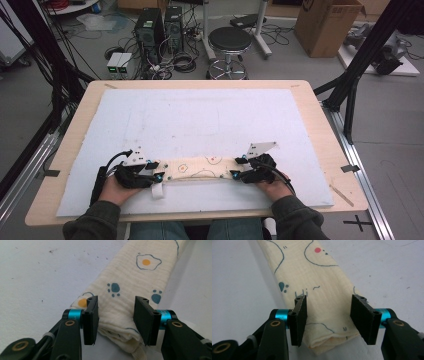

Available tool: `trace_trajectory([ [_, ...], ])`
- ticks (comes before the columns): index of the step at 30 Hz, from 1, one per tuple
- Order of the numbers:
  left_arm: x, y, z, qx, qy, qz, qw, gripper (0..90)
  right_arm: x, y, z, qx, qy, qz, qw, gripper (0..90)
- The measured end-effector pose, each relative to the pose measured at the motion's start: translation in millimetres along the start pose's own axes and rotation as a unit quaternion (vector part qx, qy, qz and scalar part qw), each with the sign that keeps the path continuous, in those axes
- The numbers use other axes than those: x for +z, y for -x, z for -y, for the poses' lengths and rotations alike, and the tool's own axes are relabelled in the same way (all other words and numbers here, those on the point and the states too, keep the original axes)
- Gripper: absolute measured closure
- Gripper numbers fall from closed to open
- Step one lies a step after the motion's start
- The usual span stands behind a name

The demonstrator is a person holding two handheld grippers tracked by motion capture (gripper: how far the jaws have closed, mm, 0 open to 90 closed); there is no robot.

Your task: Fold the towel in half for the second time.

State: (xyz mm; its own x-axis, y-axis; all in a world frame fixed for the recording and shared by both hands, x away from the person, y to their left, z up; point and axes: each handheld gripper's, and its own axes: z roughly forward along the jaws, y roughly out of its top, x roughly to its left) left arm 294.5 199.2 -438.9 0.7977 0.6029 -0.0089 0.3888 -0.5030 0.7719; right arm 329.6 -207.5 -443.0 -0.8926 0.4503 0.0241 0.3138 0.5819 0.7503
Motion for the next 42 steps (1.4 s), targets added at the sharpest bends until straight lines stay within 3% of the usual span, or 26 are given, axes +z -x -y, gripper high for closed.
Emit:
trace_trajectory([
  [5, -4.2, -0.8, -1.7, -0.014, 0.013, 0.018, 0.9996, 51.9, 0.2, -0.7, -0.5, 0.002, 0.000, 0.002, 1.0000, 44.4],
  [7, -8.2, -1.7, -3.4, -0.015, 0.027, 0.028, 0.9991, 51.8, -1.5, -2.0, -3.0, 0.002, 0.001, 0.006, 1.0000, 38.0],
  [12, -15.1, -4.0, -7.4, -0.021, 0.051, 0.022, 0.9983, 48.4, -13.0, 1.4, -10.2, 0.018, 0.045, 0.002, 0.9988, 35.4],
  [18, -18.4, -13.3, -13.2, -0.041, 0.069, -0.004, 0.9968, 42.4, -19.6, 14.4, -20.8, 0.027, 0.051, 0.011, 0.9983, 38.9],
  [24, -15.9, -23.6, -18.2, -0.062, 0.077, -0.042, 0.9942, 43.7, -20.1, 32.3, -24.7, 0.056, 0.040, 0.014, 0.9976, 44.7],
  [25, -16.1, -24.3, -18.5, -0.057, 0.073, -0.050, 0.9944, 45.7, -19.6, 34.6, -24.6, 0.060, 0.040, 0.013, 0.9973, 45.2],
  [27, -14.3, -25.0, -18.9, -0.061, 0.077, -0.052, 0.9938, 47.2, -18.4, 39.3, -23.6, 0.070, 0.039, 0.009, 0.9967, 47.8],
  [32, -6.6, -31.1, -16.7, -0.075, 0.050, -0.043, 0.9950, 48.1, -13.3, 45.7, -20.4, 0.087, 0.024, 0.005, 0.9959, 48.4],
  [42, 10.3, -32.4, -12.8, -0.077, -0.011, -0.032, 0.9964, 53.2, -0.7, 44.5, -11.1, 0.105, -0.016, -0.018, 0.9942, 56.0],
])
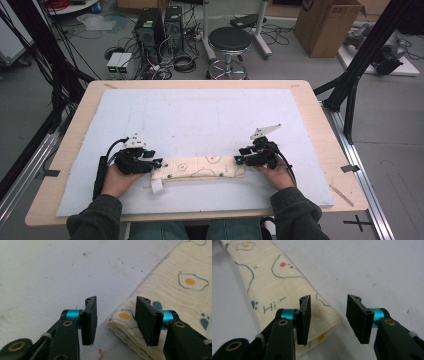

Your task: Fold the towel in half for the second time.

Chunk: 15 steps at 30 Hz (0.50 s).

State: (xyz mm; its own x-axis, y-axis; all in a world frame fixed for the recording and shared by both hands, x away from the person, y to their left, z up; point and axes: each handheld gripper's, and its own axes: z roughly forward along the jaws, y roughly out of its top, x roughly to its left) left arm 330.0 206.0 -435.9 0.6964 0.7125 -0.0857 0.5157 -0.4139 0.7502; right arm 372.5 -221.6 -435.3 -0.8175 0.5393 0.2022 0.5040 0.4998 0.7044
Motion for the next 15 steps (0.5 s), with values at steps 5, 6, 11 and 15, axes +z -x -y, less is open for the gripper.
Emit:
trace_trajectory([
  [5, 2.1, 0.8, 2.0, 0.006, -0.010, 0.013, 0.9999, 59.9, 2.2, -0.2, 4.3, 0.003, -0.010, -0.009, 0.9999, 61.9],
  [6, 2.3, 1.4, 2.5, 0.005, -0.008, 0.016, 0.9998, 61.6, 2.9, 0.1, 4.6, -0.002, -0.006, -0.011, 0.9999, 62.4],
  [11, 2.0, 3.3, 3.9, 0.009, -0.002, 0.022, 0.9997, 70.7, 2.9, -2.7, 6.5, -0.006, -0.009, -0.019, 0.9998, 71.9],
  [15, 1.6, 6.8, 4.4, 0.020, 0.003, 0.019, 0.9996, 79.4, 2.8, -5.3, 6.7, -0.012, -0.009, -0.019, 0.9997, 76.6],
])
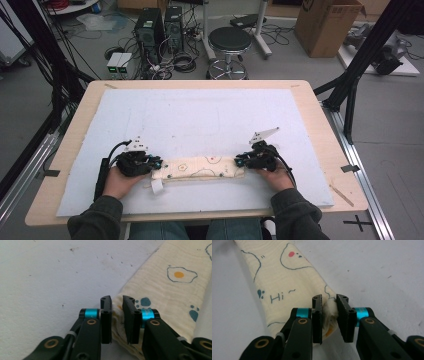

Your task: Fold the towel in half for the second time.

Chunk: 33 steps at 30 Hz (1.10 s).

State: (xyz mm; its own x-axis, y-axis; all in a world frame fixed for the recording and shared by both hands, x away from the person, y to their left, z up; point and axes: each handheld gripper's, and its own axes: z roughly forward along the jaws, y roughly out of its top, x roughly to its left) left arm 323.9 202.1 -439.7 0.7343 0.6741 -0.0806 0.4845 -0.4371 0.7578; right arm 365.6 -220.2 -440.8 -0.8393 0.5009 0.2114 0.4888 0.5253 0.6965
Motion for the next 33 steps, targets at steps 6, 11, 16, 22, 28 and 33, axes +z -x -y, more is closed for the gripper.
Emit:
trace_trajectory([
  [6, -1.7, 2.3, -1.0, 0.007, 0.006, -0.013, 0.9999, 82.4, -1.5, -2.3, -1.1, -0.008, 0.003, 0.002, 1.0000, 78.9],
  [11, -4.1, 4.0, -3.5, 0.006, 0.016, -0.024, 0.9996, 82.9, -5.7, -4.1, -4.7, -0.012, 0.005, 0.006, 0.9999, 79.4],
  [16, -4.1, 1.2, -9.6, 0.007, 0.024, -0.041, 0.9988, 83.1, -10.1, -6.9, -14.0, -0.026, 0.003, 0.015, 0.9995, 79.8],
  [22, -3.1, -5.9, -16.0, -0.007, 0.044, -0.059, 0.9973, 83.1, -12.7, -2.4, -24.1, -0.030, 0.004, 0.025, 0.9992, 79.9],
  [28, 2.9, -16.5, -29.8, -0.011, 0.048, -0.077, 0.9958, 83.1, -11.4, 6.0, -36.6, -0.032, 0.001, 0.042, 0.9986, 80.0],
  [33, 8.6, -28.7, -42.7, -0.019, 0.046, -0.086, 0.9951, 83.1, -9.5, 19.6, -48.7, -0.022, 0.002, 0.054, 0.9983, 80.0],
])
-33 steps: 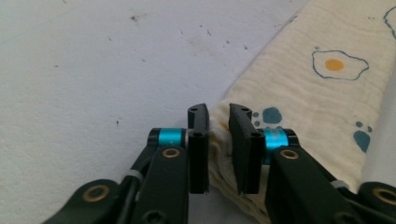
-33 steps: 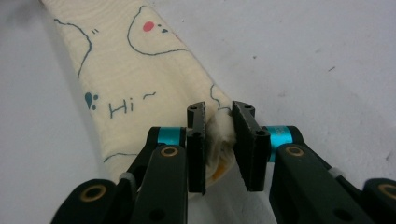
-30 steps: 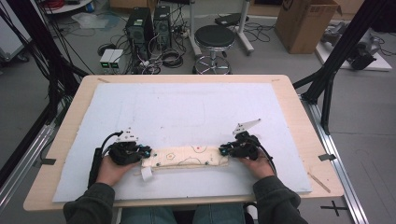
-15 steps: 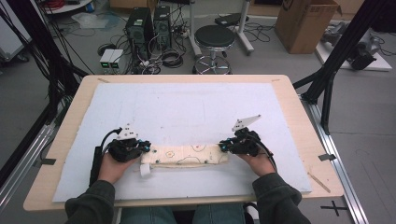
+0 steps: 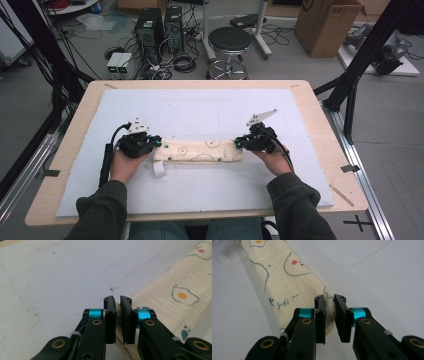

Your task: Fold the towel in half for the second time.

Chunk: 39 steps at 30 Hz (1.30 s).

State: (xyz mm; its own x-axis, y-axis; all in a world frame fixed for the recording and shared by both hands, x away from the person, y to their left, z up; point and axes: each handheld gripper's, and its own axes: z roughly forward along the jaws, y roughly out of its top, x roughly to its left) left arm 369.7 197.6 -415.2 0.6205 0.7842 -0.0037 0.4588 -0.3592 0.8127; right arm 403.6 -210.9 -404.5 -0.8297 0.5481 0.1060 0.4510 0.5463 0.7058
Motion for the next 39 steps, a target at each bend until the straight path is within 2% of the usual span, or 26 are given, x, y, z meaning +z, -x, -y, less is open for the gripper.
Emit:
trace_trajectory([
  [4, 7.9, -8.2, -3.5, -0.013, 0.003, -0.009, 0.9999, 83.1, 5.9, 11.2, -7.1, 0.009, -0.003, 0.006, 0.9999, 80.0],
  [6, 11.9, -10.9, -4.6, -0.012, -0.006, -0.011, 0.9999, 83.1, 8.6, 15.2, -10.4, 0.013, -0.001, 0.010, 0.9999, 80.0],
  [10, 19.1, -15.2, -9.0, -0.012, -0.007, -0.019, 0.9997, 83.1, 14.3, 23.4, -17.0, 0.018, -0.003, 0.021, 0.9996, 80.0],
  [13, 22.8, -18.3, -10.3, -0.022, 0.000, -0.023, 0.9995, 83.0, 17.3, 29.3, -21.2, 0.020, -0.002, 0.030, 0.9994, 80.0],
  [14, 24.1, -19.6, -10.4, -0.019, -0.006, -0.026, 0.9995, 83.1, 17.7, 30.5, -23.4, 0.024, -0.004, 0.030, 0.9993, 80.0],
  [16, 27.0, -21.0, -10.1, -0.025, -0.005, -0.028, 0.9993, 83.0, 18.5, 32.8, -25.1, 0.026, 0.011, 0.036, 0.9990, 80.0],
  [17, 28.0, -22.1, -9.9, -0.028, -0.002, -0.029, 0.9992, 83.0, 19.7, 34.4, -25.3, 0.033, 0.008, 0.035, 0.9988, 80.0],
  [21, 33.0, -25.2, -7.9, -0.047, 0.006, -0.025, 0.9986, 82.8, 26.8, 37.3, -24.1, 0.036, -0.005, 0.045, 0.9983, 79.8],
  [24, 35.9, -26.5, -6.5, -0.044, 0.001, -0.024, 0.9988, 82.2, 31.6, 40.5, -22.4, 0.041, -0.011, 0.047, 0.9980, 79.5],
  [26, 36.9, -27.5, -5.8, -0.050, 0.005, -0.026, 0.9984, 79.4, 34.3, 41.9, -21.4, 0.043, -0.016, 0.048, 0.9978, 78.3],
  [28, 34.9, -29.5, -5.7, -0.054, 0.003, -0.035, 0.9979, 69.9, 35.3, 43.0, -20.7, 0.047, -0.014, 0.049, 0.9976, 71.7],
  [30, 31.7, -31.8, -5.8, -0.058, 0.007, -0.035, 0.9977, 63.6, 34.3, 44.6, -19.8, 0.050, -0.006, 0.040, 0.9979, 67.8],
  [34, 23.9, -31.9, -8.2, -0.062, 0.027, -0.023, 0.9974, 60.7, 27.8, 44.8, -19.9, 0.060, 0.018, 0.032, 0.9975, 61.5],
  [39, 18.8, -25.3, -11.6, -0.055, 0.033, -0.004, 0.9979, 58.0, 20.3, 40.8, -21.9, 0.059, 0.034, 0.035, 0.9971, 58.1],
])
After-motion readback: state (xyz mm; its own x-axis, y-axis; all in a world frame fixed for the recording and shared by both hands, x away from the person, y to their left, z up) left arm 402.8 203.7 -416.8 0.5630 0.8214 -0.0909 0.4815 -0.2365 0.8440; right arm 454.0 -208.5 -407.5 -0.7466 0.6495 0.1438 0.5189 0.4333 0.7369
